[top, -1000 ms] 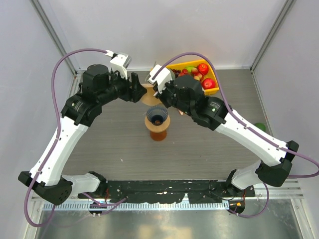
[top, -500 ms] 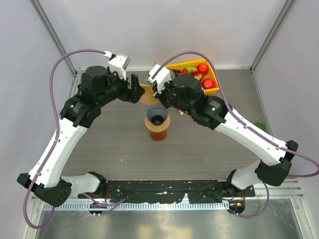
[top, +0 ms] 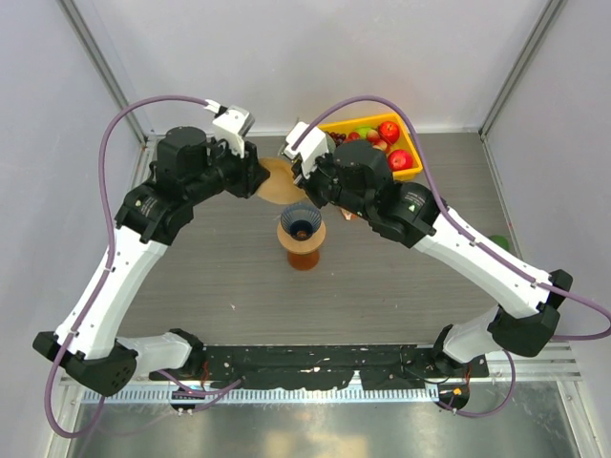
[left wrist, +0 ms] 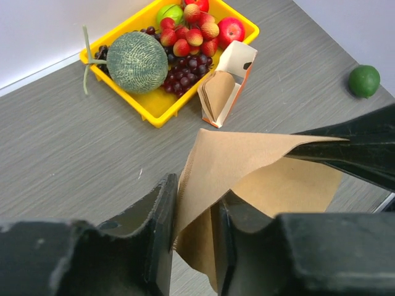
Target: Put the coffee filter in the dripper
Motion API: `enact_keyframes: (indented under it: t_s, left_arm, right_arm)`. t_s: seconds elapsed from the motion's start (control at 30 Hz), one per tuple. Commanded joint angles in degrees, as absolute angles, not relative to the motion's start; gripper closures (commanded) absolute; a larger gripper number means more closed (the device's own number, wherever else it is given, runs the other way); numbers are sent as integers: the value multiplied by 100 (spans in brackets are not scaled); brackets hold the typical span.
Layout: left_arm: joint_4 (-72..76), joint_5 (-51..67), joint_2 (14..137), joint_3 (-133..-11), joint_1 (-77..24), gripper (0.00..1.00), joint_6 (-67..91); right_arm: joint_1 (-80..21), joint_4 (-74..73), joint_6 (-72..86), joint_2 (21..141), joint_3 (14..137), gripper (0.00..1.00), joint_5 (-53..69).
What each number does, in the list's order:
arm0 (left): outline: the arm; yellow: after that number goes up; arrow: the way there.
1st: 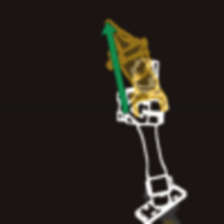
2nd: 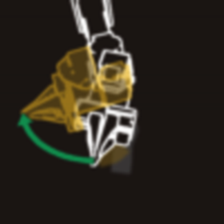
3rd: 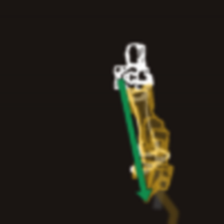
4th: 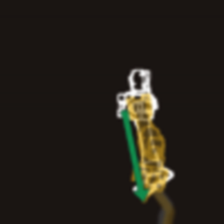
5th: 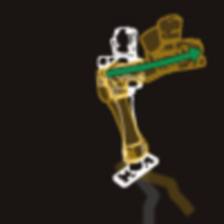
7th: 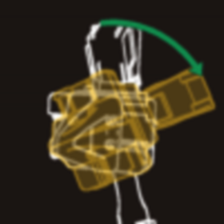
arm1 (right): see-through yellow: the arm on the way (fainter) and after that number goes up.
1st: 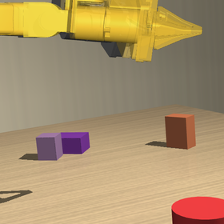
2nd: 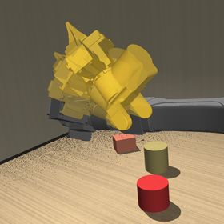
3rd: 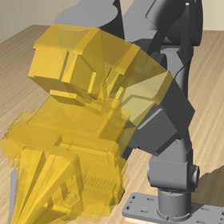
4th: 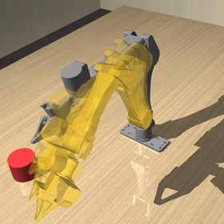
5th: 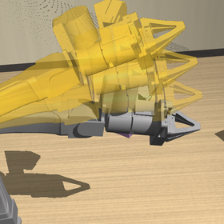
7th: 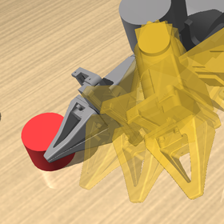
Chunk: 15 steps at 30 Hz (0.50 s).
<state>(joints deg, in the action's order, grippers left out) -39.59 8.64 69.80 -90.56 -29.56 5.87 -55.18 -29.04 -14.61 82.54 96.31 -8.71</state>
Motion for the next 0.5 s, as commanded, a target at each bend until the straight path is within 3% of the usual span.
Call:
enact_keyframes:
  t_s: [0.0, 0.13, 0.2, 0.23, 0.3, 0.33, 0.47]
  left_arm:
    - [-3621, 1230, 6768, -9053, -2979, 73, 650]
    - [-3612, 1239, 6697, -8948, -2988, 76, 712]
    - [-3612, 1213, 6671, -8921, -2988, 85, 799]
    - [-3612, 1169, 6671, -8903, -2988, 90, 878]
    - [-3656, 1029, 6662, -8895, -2988, 100, 1054]
    - [-3656, 941, 6662, -8895, -2988, 100, 1142]
    - [-3420, 686, 6548, -8746, -2980, 100, 1555]
  right_arm:
    - [-5546, -2786, -1371, 8314, 9932, 95, -1063]
    - [-5537, -2769, -1310, 8385, 10019, 95, -1248]
    - [-5537, -2742, -1231, 8411, 10055, 92, -1380]
    - [-5528, -2751, -1161, 8429, 10098, 84, -1389]
    - [-5502, -2751, -1012, 8403, 10107, 77, -1389]
    - [-5493, -2760, -967, 8402, 10099, 75, -1397]
    - [-5248, -2839, -109, 8280, 9933, 49, -1162]
